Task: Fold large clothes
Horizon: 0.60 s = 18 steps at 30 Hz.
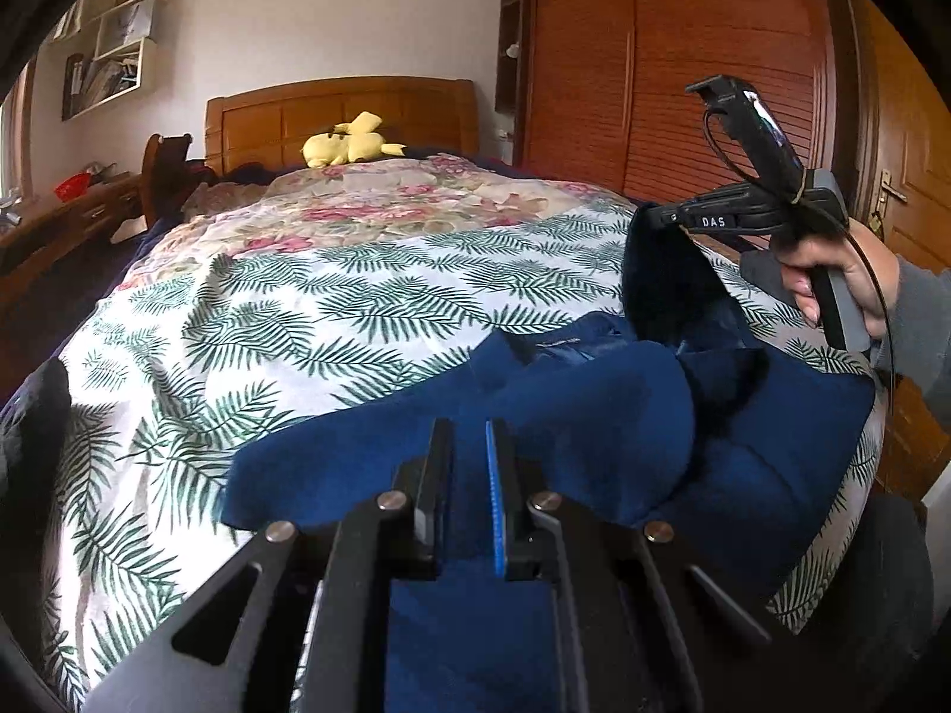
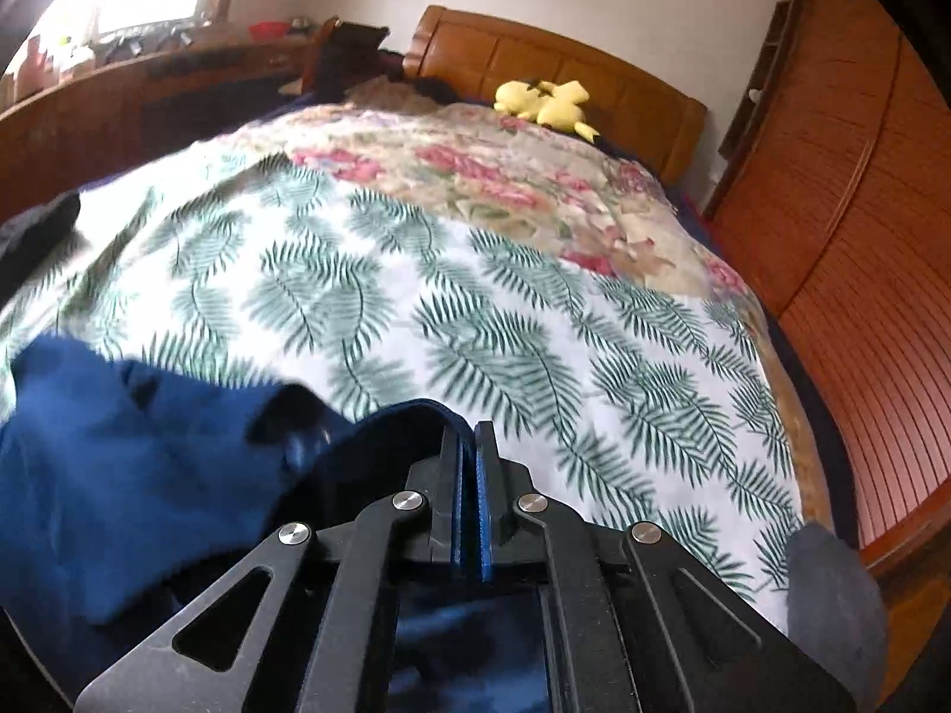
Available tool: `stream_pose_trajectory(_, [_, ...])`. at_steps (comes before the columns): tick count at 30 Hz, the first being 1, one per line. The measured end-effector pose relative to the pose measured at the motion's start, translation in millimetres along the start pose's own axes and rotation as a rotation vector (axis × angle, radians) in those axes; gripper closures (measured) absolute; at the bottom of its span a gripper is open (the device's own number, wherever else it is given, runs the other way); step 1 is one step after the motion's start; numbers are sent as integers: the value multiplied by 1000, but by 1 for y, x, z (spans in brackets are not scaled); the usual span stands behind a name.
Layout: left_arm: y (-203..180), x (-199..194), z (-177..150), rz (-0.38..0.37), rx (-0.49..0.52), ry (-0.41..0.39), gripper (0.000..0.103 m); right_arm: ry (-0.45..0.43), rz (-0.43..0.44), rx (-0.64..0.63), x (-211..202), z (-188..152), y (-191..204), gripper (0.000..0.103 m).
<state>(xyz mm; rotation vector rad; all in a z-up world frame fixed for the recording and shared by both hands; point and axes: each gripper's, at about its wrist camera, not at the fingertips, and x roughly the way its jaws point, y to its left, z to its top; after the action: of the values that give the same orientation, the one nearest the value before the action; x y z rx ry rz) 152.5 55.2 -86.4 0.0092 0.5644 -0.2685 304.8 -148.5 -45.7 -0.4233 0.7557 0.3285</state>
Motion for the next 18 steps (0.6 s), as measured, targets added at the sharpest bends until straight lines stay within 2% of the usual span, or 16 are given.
stream_pose_trajectory(3, [8, -2, -1, 10, -11, -4, 95, -9, 1, 30, -4, 7, 6, 100])
stream_pose_trajectory(5, [15, -4, -1, 16, -23, -8, 95, -24, 32, 35, -13, 6, 13, 90])
stream_pose_trajectory(7, [19, -6, -1, 20, -32, -12, 95, -43, 41, 19, -21, 3, 22, 60])
stream_pose_trajectory(9, [22, -8, -2, 25, -40, -15, 95, -56, 69, 10, -27, 3, 29, 51])
stream_pose_trajectory(14, [25, -8, -3, 28, -49, -15, 95, -44, 168, -27, -41, -9, 50, 50])
stream_pose_trajectory(18, [21, -5, -4, 20, -37, -7, 95, 15, 228, -61, -39, -30, 63, 50])
